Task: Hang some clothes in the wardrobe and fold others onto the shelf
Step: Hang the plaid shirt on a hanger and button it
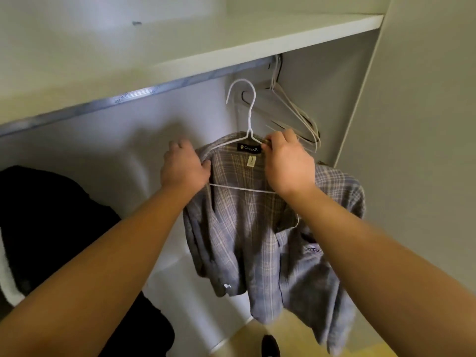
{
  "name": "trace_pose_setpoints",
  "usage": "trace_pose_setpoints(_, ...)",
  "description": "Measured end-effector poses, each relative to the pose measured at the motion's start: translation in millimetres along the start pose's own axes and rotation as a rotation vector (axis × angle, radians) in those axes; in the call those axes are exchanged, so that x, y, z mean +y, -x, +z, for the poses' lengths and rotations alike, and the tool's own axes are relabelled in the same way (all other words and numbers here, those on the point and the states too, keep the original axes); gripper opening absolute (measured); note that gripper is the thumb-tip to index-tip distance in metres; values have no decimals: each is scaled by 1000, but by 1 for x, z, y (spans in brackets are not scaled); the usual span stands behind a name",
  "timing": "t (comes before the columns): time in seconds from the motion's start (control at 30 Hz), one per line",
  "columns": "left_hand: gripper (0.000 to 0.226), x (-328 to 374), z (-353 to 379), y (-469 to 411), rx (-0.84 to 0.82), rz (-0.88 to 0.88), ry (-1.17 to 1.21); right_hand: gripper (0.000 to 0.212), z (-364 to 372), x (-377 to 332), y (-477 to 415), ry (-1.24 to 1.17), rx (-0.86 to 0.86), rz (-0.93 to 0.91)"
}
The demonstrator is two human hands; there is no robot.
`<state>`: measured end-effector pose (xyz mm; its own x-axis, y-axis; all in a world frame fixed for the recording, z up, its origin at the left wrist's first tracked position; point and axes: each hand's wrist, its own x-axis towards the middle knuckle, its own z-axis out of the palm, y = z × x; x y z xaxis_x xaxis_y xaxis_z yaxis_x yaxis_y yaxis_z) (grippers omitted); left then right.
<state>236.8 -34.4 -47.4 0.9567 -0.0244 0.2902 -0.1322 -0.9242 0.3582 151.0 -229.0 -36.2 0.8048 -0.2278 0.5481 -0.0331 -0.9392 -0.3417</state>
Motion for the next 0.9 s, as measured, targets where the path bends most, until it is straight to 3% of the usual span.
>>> trace_pose_setpoints(0.1, 62, -11, 5, -34, -42, -124, 44, 29, 20, -3, -39, -51, -2, -20)
trace_pose_setpoints(0.23, 39, -26, 6, -70, 24, -109, 11, 27, 40, -9, -90, -94, -4, -58)
trace_pose_setpoints(0.37, 36, -32, 7, -96, 66, -104, 80, 25, 61, -10, -135, -149, -13, -79)
trace_pose_setpoints(0.67, 13, -58, 41, -110, -121, -226, 152, 19, 118, -17, -167, -194, -140, -113)
trace_pose_setpoints(0.9, 25, -74, 69, -105, -138, -347, 377, 26, 144, -16, -159, -206, -179, -94)
